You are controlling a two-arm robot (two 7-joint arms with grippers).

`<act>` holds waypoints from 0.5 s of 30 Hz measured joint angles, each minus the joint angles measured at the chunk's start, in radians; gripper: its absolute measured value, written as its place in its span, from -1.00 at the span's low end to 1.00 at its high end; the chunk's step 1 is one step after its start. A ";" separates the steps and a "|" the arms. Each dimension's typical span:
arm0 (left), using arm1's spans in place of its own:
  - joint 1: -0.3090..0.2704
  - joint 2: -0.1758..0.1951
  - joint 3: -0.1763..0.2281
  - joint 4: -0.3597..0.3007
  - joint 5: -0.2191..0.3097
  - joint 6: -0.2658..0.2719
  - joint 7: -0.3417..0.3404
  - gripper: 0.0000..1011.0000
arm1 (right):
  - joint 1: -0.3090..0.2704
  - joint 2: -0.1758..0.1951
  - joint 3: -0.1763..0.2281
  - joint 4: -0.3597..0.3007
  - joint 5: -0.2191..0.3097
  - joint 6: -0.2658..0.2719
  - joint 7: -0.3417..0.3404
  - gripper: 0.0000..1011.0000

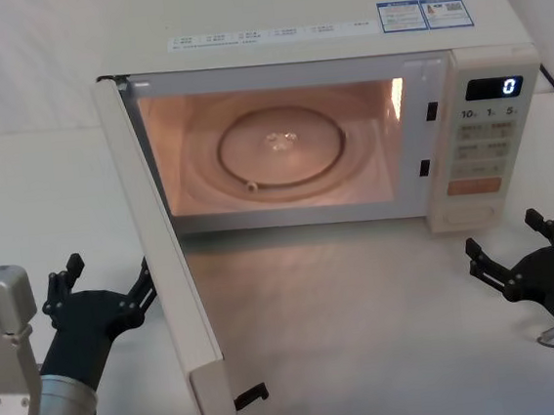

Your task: Press the button to open the microwave door with one hand; close the microwave door with the other hand.

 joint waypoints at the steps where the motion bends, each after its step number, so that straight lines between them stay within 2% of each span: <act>1: 0.000 0.000 0.000 0.000 0.000 0.000 0.000 0.98 | 0.000 0.000 0.000 0.000 0.000 0.000 0.000 0.98; 15: 0.000 0.000 0.000 0.000 0.000 0.000 0.000 0.98 | 0.000 0.000 0.000 0.000 0.000 0.000 0.000 0.98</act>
